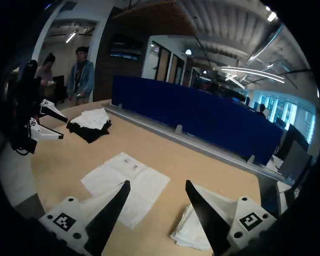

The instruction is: Fold towel

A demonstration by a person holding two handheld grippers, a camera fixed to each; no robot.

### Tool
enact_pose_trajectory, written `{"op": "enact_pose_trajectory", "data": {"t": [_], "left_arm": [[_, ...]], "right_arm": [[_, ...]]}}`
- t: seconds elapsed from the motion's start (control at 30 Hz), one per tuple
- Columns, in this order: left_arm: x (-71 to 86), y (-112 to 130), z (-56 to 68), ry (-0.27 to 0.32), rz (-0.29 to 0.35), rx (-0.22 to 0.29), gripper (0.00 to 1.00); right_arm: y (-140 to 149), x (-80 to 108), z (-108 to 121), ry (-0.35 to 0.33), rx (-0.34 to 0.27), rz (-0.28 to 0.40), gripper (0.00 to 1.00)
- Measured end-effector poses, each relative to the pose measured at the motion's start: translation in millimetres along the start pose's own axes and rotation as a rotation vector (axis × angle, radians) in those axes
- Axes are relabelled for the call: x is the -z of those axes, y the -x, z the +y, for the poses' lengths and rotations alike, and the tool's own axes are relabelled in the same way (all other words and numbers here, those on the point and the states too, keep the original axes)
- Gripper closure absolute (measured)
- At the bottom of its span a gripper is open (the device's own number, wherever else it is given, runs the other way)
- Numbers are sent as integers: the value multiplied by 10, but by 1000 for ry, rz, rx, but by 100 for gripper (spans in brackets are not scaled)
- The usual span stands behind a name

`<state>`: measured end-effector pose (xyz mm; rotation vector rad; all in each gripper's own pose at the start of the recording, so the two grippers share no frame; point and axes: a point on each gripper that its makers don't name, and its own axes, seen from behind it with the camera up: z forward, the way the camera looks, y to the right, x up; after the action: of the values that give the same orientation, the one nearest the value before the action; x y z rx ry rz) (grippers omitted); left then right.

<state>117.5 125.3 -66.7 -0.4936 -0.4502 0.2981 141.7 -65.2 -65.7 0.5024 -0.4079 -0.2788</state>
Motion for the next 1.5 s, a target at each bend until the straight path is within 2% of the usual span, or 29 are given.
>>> {"op": "enact_pose_trajectory", "data": {"t": [0.17, 0.27, 0.57, 0.87, 1.07, 1.37, 1.5], "left_arm": [[-122, 136, 129, 18, -14, 0, 0], [-216, 246, 158, 27, -27, 0, 1], [-529, 694, 279, 72, -70, -25, 0], [-820, 1199, 455, 135, -142, 7, 0], [-945, 1434, 508, 164, -192, 10, 0], [-1059, 1733, 576, 216, -286, 29, 0], [-1112, 1868, 573, 221, -327, 18, 0]], "right_arm": [[168, -76, -70, -11, -1, -18, 0], [273, -140, -114, -17, 1, -30, 0], [672, -455, -272, -35, -13, -77, 0], [1210, -746, -496, -78, -12, -162, 0], [1506, -868, -575, -103, -22, -225, 0], [1903, -951, -645, -135, -25, -329, 0], [2013, -982, -675, -146, -17, -357, 0]]}}
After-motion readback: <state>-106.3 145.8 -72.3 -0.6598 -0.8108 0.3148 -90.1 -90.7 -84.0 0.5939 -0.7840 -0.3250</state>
